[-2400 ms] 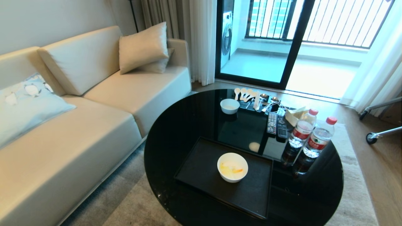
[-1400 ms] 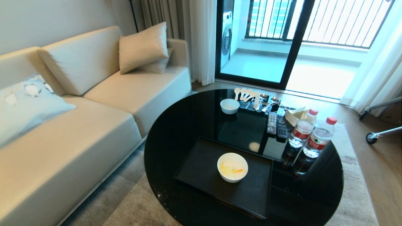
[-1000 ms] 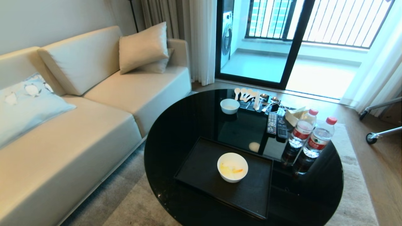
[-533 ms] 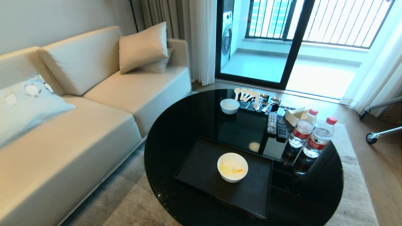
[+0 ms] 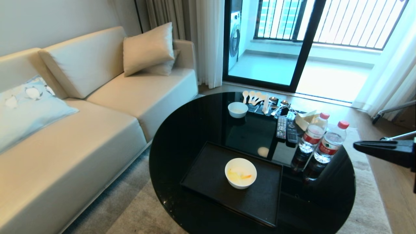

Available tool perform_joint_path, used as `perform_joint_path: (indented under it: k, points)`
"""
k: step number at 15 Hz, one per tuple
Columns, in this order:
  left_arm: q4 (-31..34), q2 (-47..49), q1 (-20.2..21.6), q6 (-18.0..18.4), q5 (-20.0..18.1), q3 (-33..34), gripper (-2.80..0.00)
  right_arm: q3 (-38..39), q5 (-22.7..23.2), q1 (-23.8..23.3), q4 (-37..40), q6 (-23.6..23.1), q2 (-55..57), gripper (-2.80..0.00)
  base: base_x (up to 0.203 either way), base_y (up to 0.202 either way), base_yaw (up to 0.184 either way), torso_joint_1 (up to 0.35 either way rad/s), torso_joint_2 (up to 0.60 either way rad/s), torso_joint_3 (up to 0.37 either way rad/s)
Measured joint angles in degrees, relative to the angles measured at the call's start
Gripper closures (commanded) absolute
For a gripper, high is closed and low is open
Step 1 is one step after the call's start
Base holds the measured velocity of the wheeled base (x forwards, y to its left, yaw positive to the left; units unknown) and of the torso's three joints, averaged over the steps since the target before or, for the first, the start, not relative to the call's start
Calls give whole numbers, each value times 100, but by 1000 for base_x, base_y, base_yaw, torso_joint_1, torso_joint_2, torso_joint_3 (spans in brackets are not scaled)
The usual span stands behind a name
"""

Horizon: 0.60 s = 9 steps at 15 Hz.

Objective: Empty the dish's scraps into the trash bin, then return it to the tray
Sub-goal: Pick up the bowl with leftover food

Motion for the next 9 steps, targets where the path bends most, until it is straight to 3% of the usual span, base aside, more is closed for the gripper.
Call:
perform_joint_path:
  k: [4, 9]
  points:
    - [2, 0, 0, 0, 2, 0, 0, -504, -781, 897, -11, 764, 1187, 0, 0, 0, 0, 0, 0, 0]
    - [2, 0, 0, 2, 2, 0, 0, -1295, -2623, 2080, 13, 2415, 2624, 0, 0, 0, 0, 0, 0, 0]
